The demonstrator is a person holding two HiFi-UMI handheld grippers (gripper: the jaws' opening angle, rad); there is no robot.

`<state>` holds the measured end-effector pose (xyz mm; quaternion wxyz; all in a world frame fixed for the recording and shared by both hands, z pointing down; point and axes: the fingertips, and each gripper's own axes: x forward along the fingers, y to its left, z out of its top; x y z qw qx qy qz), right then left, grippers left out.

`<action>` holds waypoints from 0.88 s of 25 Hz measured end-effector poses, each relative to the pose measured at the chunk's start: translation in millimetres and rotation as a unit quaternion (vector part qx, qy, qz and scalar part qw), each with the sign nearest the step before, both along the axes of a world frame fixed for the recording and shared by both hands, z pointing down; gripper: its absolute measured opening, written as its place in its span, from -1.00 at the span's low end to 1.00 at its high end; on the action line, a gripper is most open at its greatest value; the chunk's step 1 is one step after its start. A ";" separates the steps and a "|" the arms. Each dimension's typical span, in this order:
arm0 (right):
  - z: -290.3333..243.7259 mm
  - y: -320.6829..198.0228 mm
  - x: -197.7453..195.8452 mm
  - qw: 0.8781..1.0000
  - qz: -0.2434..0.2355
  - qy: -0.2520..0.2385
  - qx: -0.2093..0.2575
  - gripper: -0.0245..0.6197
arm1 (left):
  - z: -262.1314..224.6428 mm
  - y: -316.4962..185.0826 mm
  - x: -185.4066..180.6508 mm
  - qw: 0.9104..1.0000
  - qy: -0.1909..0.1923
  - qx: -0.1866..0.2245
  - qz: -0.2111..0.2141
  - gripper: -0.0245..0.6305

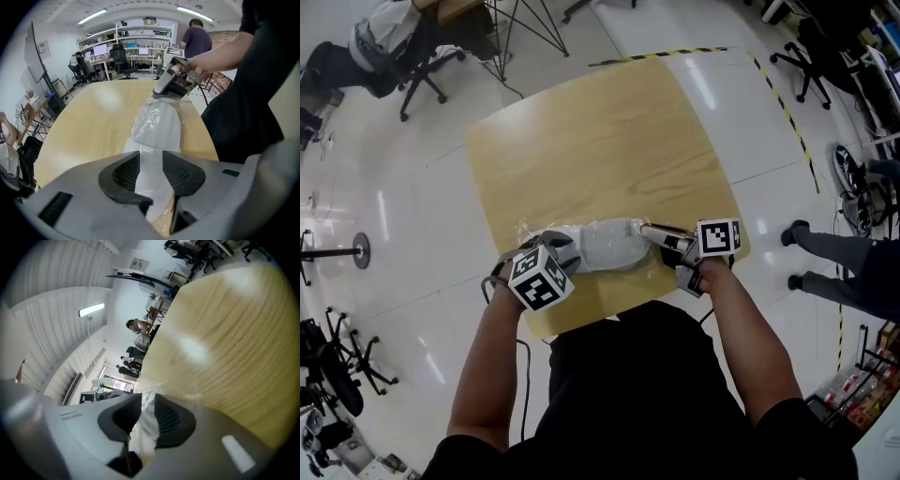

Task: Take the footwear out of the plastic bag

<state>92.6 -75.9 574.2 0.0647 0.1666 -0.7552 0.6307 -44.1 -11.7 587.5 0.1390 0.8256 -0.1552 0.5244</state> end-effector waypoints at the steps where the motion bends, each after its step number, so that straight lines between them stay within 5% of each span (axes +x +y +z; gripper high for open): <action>1: -2.8 -2.9 -2.1 1.000 0.005 -0.009 -0.001 -0.73 | 0.9 -0.4 -0.5 1.000 -0.003 0.001 -0.001 -0.47; 3: -9.1 -10.7 -4.0 0.999 0.021 -0.026 0.002 -0.92 | 0.7 -2.0 -3.1 1.000 -0.008 0.010 -0.006 -0.58; 12: -13.8 -17.7 0.0 0.996 0.036 -0.070 -0.031 -0.91 | -8.2 -4.7 -4.7 0.999 0.000 0.036 -0.020 -0.74; 14: -18.3 -12.7 -0.4 0.997 0.021 -0.074 -0.017 -0.76 | -8.8 -5.6 -6.1 0.999 -0.003 0.037 -0.021 -0.74; 18: -25.0 -8.9 18.4 0.998 0.020 -0.023 0.048 -0.54 | -14.1 -9.5 -4.8 0.999 -0.001 0.047 -0.010 -0.62; 22: 0.4 5.9 47.6 0.996 0.058 0.059 0.027 -0.88 | -13.9 -14.0 0.4 0.999 -0.004 0.041 -0.009 -0.62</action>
